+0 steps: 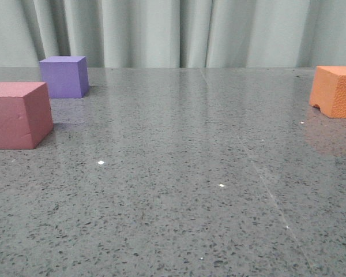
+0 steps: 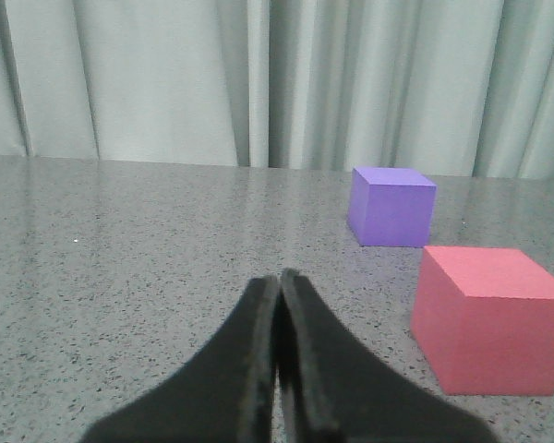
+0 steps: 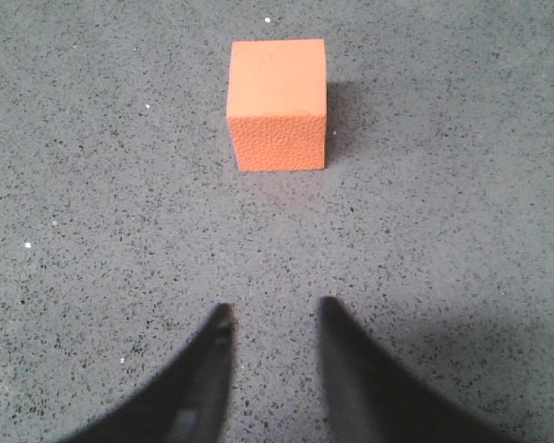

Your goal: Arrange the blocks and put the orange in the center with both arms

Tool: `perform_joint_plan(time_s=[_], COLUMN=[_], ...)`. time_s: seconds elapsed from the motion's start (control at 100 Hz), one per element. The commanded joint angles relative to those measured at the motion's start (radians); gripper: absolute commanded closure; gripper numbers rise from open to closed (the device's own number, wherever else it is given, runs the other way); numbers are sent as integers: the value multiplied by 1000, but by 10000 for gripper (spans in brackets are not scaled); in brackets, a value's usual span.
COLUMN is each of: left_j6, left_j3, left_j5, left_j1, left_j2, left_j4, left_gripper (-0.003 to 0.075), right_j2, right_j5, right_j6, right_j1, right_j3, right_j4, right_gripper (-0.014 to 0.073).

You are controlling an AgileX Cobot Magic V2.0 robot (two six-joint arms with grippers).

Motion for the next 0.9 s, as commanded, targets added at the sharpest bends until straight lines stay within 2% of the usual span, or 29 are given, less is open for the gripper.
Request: perform_joint_plan(time_s=[0.0, 0.03, 0.1, 0.28, 0.67, 0.89], left_j6=[0, 0, 0, 0, 0, 0], left_j3=[52, 52, 52, 52, 52, 52], left_j5=[-71, -71, -71, -71, -71, -71], left_j1=[1, 1, 1, 1, 1, 1], left_j2=[-33, -33, -33, -33, -33, -33], left_j4=[-7, -7, -7, -7, -7, -7], left_gripper=[730, 730, 730, 730, 730, 730], right_j2=[3, 3, 3, 46, 462, 654], right_j5=[-45, -46, -49, -60, -51, -50], right_j6=[-14, -14, -14, -14, -24, -43], right_j1=[-4, -4, -4, -4, -4, -4], right_j3=[-35, -35, -35, -80, -407, -516], right_j4=[0, 0, 0, 18, 18, 18], right_gripper=[0, -78, -42, -41, -41, -41])
